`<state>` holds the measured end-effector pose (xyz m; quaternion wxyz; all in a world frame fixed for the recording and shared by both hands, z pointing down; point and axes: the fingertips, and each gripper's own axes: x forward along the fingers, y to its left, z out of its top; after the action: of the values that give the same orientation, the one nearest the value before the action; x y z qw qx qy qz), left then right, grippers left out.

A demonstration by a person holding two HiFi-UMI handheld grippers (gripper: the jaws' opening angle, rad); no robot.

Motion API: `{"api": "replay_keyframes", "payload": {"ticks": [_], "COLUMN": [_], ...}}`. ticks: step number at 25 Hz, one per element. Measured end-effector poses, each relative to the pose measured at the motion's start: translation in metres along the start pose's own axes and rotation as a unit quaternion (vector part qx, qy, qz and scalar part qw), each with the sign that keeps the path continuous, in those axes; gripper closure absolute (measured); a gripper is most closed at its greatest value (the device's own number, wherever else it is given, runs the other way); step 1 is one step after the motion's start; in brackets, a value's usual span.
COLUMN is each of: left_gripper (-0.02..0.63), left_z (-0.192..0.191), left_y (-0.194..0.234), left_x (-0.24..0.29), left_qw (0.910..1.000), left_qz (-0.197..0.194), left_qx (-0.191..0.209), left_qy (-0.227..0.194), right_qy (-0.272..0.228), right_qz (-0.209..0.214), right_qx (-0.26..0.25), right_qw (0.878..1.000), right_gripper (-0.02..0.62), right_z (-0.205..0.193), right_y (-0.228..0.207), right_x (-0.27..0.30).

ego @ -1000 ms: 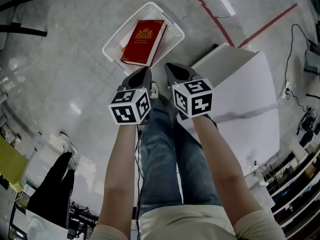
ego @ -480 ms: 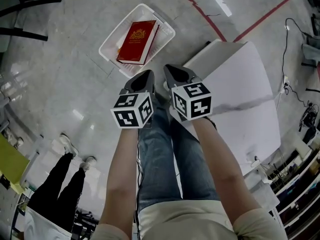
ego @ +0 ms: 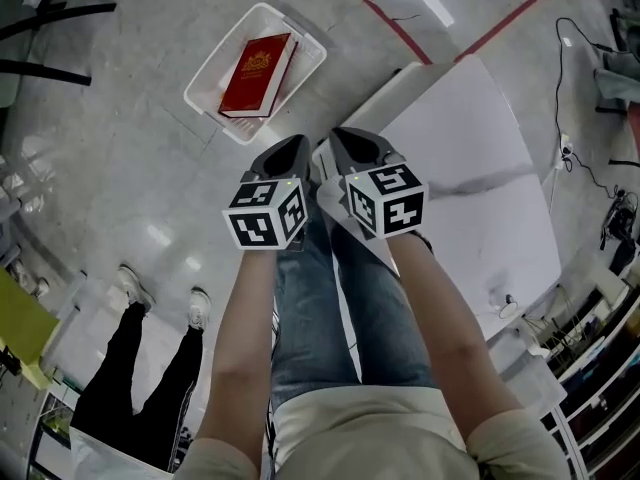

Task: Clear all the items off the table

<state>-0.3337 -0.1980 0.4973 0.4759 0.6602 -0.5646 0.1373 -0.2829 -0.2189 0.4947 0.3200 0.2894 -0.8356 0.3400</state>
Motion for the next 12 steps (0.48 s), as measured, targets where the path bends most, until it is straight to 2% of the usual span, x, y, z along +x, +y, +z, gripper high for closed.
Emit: {"api": "replay_keyframes", "payload": {"ticks": [12], "left_gripper": [0.597], "left_z": [-0.041], "left_y": [-0.081], "left_x": [-0.011], "left_qw": [0.9996], "left_qz": [-0.019], "left_qx": [0.022], "left_qy": [0.004], "right_qy": [-0.021], "right_qz": [-0.016], "right_qx": [0.005], "right_qw": [1.000], "right_gripper": [0.597], "right_z": [-0.031], "right_y": [-0.027], "right_x": [-0.076]}}
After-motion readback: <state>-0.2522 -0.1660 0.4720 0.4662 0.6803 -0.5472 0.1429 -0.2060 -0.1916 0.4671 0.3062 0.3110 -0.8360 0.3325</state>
